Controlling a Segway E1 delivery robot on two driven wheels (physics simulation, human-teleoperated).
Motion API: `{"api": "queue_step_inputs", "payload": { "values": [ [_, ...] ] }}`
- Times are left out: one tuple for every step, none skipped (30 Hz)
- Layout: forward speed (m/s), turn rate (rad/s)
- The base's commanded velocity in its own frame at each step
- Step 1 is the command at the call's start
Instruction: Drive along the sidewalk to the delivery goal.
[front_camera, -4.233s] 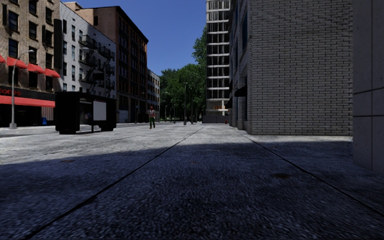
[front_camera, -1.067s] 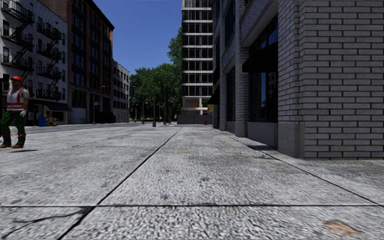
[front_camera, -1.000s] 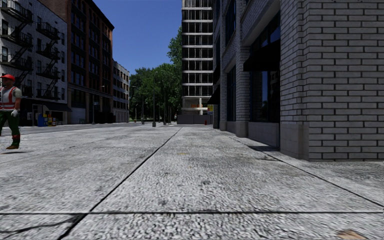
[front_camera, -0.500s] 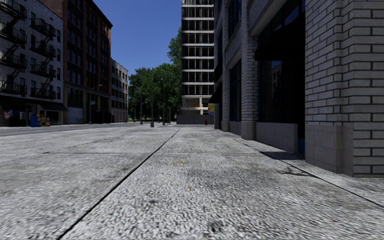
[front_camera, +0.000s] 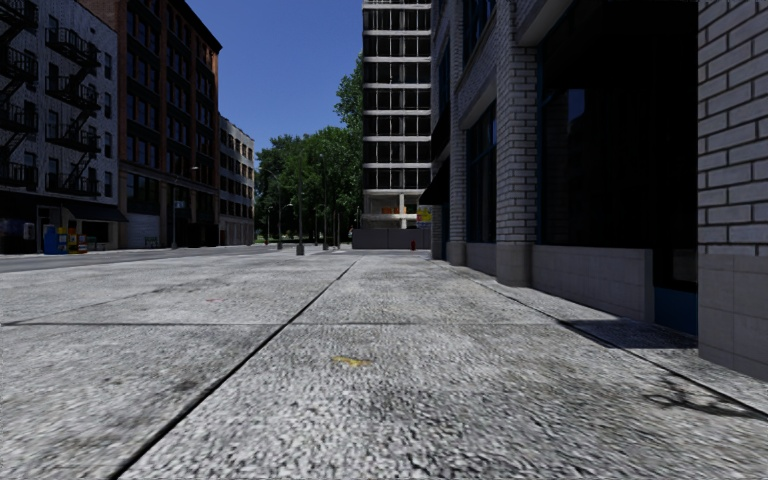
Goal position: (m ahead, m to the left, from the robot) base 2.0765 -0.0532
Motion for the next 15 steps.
{"api": "queue_step_inputs", "payload": {
  "values": [
    [2.0, 0.0],
    [2.0, 0.0],
    [2.0, 0.0],
    [2.0, 0.0],
    [2.0, 0.0],
    [2.0, 0.0],
    [2.0, 0.0],
    [2.0, 0.0],
    [2.0, 0.0],
    [2.0, 0.0],
    [2.0, 0.0],
    [2.0, 0.0],
    [2.0, 0.0],
    [2.0, 0.0],
    [1.98, 0.0]
  ]
}}
